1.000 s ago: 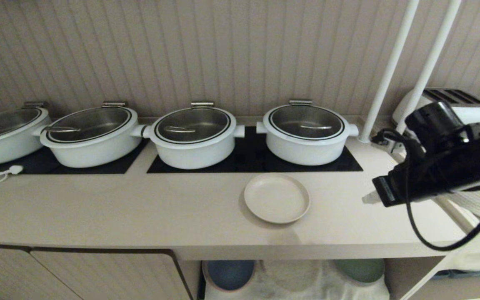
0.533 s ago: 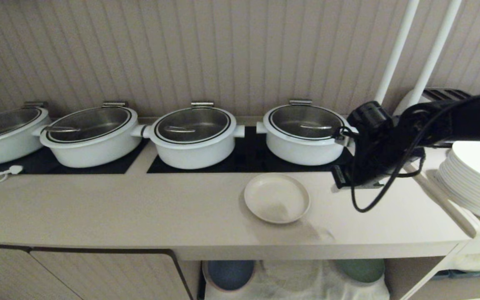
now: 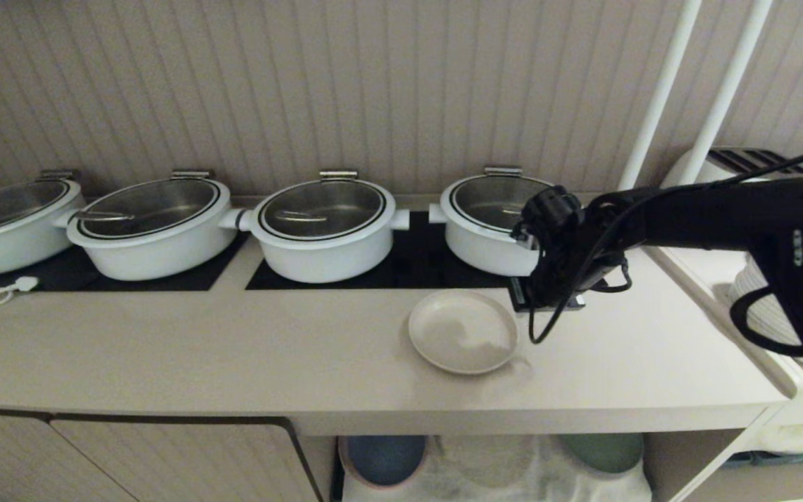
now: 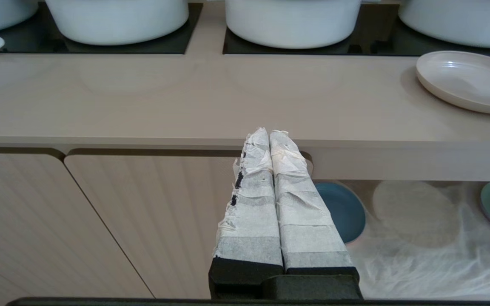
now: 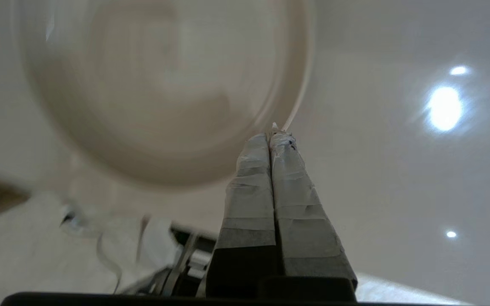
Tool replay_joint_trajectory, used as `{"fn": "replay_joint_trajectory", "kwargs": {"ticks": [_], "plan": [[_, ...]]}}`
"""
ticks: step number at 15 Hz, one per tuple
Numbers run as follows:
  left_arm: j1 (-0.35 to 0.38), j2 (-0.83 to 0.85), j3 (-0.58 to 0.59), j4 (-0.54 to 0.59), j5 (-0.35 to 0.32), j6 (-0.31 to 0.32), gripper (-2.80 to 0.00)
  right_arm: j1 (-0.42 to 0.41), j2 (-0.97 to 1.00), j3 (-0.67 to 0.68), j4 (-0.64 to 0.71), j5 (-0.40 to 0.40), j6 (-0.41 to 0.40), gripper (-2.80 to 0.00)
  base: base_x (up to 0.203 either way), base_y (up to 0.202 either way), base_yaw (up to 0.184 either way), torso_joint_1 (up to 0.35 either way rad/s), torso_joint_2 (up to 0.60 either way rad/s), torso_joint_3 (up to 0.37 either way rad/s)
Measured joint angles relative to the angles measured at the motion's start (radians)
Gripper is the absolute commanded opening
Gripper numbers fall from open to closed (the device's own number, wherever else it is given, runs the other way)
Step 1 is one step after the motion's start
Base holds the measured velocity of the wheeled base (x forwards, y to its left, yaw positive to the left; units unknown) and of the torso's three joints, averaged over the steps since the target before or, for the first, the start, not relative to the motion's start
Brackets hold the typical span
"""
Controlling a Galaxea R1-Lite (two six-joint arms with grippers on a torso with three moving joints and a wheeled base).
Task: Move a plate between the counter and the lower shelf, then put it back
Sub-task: Pick up the plate
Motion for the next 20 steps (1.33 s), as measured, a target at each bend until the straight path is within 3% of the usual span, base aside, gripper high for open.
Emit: {"fn": "replay_joint_trajectory", "kwargs": {"ticks": [3,11,12,13,20], "plan": [[0.000,0.000,0.000,0.000,0.000,0.000,-2.80,-0.002,0.050,-0.071,0.044,-0.024,-0.007,-2.80,0.000,0.000,0.000,0.000,0.00,0.000],[0.000,0.000,0.000,0.000,0.000,0.000,-2.80,-0.004,0.087,-0.089,0.044,-0.056,-0.007,-2.80,0.000,0.000,0.000,0.000,0.00,0.000],[0.000,0.000,0.000,0.000,-0.001,0.000,-2.80,-0.004,0.090,-0.089,0.044,-0.067,-0.007,-0.48,0.000,0.000,0.000,0.000,0.00,0.000],[0.000,0.000,0.000,0.000,-0.001,0.000,-2.80,-0.004,0.091,-0.088,0.044,-0.069,-0.007,0.00,0.000,0.000,0.000,0.000,0.00,0.000],[0.000,0.000,0.000,0.000,0.000,0.000,-2.80,0.000,0.095,-0.082,0.051,-0.070,-0.003,0.00,0.000,0.000,0.000,0.000,0.00,0.000]]}}
